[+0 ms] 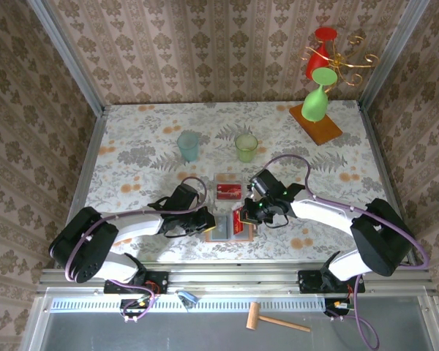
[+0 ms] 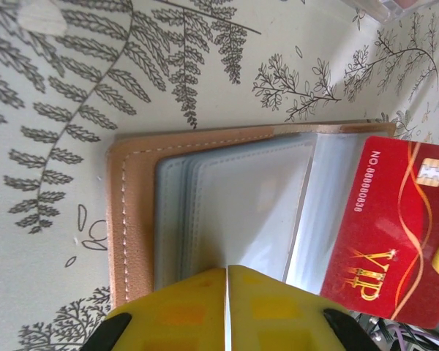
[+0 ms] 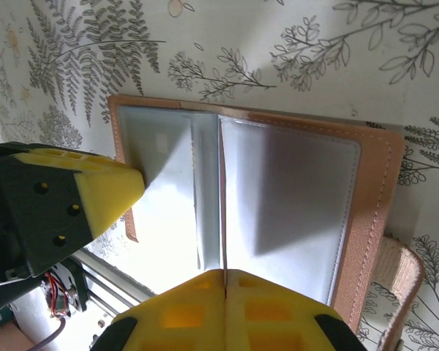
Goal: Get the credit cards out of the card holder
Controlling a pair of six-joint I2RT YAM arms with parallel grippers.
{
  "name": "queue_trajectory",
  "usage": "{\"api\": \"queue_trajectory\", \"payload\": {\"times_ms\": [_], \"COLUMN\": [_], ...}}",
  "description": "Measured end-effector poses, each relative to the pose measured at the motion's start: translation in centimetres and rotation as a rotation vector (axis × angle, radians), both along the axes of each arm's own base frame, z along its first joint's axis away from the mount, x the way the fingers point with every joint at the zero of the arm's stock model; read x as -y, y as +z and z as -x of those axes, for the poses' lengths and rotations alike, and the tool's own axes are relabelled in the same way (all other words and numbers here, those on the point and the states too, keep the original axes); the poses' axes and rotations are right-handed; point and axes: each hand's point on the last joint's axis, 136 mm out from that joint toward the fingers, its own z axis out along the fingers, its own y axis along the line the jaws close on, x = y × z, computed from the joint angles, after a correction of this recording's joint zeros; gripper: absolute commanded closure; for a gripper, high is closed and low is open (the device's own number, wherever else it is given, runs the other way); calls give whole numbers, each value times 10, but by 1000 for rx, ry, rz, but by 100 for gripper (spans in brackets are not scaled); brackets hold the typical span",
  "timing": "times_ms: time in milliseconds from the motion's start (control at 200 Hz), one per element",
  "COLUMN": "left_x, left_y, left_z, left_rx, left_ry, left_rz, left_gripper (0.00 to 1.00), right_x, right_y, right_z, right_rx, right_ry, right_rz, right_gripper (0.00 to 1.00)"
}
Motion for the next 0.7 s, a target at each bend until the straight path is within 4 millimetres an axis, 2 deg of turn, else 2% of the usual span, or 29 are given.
{"api": "queue_trajectory", "payload": {"times_ms": [275, 575, 695], "left_x": [-2, -9, -12], "left_y": [4, 12, 19], "left_z": [-3, -4, -7], "left_rx": [10, 38, 65], "left_ry": [13, 31, 48], "left_rz": [5, 18, 29], "left_gripper": [88, 88, 88], "right_x": [0, 1, 7], "right_y": [12, 43, 45], "right_z": [-7, -18, -19], "right_rx": [108, 334, 393], "right_ry": [130, 433, 575], "right_rz": [39, 137, 203], "right_gripper": [99, 100, 100]}}
